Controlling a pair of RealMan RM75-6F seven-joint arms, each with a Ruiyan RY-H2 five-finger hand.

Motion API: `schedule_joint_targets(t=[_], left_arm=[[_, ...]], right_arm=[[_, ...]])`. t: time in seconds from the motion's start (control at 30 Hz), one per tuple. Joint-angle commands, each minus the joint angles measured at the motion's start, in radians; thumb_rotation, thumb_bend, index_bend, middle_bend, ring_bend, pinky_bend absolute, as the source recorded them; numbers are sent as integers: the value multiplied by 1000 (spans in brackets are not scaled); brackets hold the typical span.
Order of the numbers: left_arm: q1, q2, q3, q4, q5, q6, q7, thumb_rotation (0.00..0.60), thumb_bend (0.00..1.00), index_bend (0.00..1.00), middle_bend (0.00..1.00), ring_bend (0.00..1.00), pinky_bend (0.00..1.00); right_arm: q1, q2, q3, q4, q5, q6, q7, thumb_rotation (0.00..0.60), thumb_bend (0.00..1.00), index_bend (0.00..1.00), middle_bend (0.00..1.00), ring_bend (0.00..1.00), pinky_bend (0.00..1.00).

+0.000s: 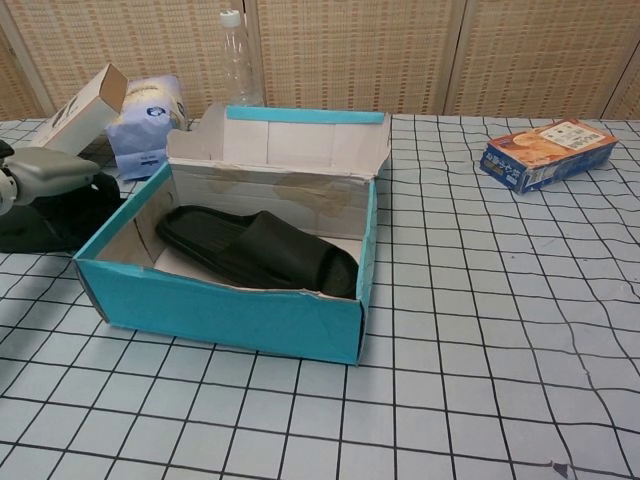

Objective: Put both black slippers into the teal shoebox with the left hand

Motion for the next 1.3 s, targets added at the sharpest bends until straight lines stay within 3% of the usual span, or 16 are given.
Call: schedule_joint_targets(t=[0.03, 0.27, 0.37, 0.53, 0.87, 1.3], left_arm=[[1, 2, 6, 2, -15, -8, 18, 600, 348, 293, 256, 245, 504], [4, 2, 2, 2, -28, 5, 36, 600, 460, 437, 491, 460, 738], [18, -11, -2, 21, 14, 55, 22, 600, 557, 565, 660, 617, 850], [42, -7, -13, 23, 60, 116, 4, 600, 670, 693, 790, 736, 951], [81, 32, -15, 21, 186, 187, -51, 600, 721, 789, 870, 798, 999], [117, 70, -7, 72, 460, 304, -239, 600, 735, 819, 903, 825, 1000]], right_arm=[[-2, 1, -1, -1, -3, 3, 0, 523, 153, 0, 0, 0, 0], [-3, 3, -1, 0, -4, 5, 3, 524, 154, 0, 0, 0, 0], [-2, 3, -1, 0, -5, 3, 2, 524, 154, 0, 0, 0, 0], [-3, 1, -1, -1, -6, 1, -2, 524, 154, 0, 0, 0, 0], [0, -5, -1, -4, 0, -14, -17, 523, 154, 0, 0, 0, 0], [6, -12, 3, -8, 17, -36, -34, 524, 154, 0, 0, 0, 0]])
